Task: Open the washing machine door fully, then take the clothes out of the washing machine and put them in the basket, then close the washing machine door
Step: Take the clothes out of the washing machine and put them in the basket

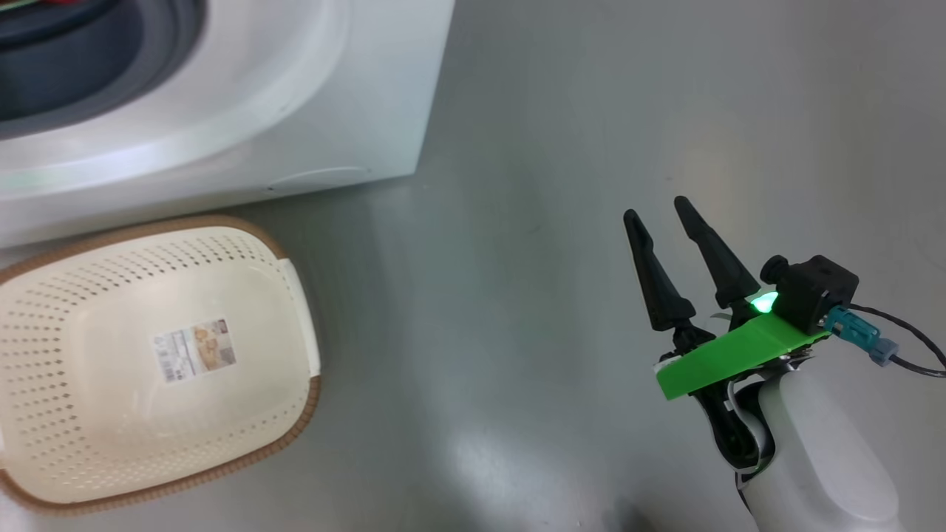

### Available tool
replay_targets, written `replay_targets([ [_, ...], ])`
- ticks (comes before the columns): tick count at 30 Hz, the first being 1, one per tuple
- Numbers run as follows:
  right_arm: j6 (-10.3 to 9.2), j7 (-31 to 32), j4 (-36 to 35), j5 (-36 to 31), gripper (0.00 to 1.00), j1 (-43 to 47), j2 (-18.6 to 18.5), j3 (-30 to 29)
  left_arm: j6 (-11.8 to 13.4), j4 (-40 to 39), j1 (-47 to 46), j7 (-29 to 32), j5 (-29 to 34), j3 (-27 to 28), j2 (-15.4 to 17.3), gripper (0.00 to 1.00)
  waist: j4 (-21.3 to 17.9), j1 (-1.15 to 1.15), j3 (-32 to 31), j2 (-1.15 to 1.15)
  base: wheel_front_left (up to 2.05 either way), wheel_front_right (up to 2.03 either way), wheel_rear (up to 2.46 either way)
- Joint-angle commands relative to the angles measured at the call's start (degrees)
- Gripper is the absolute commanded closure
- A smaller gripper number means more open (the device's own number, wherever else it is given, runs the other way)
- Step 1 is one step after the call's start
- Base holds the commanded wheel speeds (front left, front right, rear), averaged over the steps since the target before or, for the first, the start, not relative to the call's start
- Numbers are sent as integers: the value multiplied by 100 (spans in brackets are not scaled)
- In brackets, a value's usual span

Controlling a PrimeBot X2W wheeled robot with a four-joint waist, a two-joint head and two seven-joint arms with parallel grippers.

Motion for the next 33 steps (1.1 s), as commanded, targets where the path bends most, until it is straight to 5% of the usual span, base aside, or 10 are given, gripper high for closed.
replay_targets([
  [1,9,-69,-122,-41,0,144,-30,65,-60,-193,147,-84,-71,95,220,100,144,0,-172,0,0,0,0],
  [14,9,-69,20,4,0,421,-173,29,-306,-2281,1813,-104,-352,771,-360,100,566,0,-988,0,0,0,0],
  [33,9,-69,41,70,0,982,-432,-152,-696,-5326,4862,-105,49,1528,-1309,100,963,0,-1819,0,0,0,0],
])
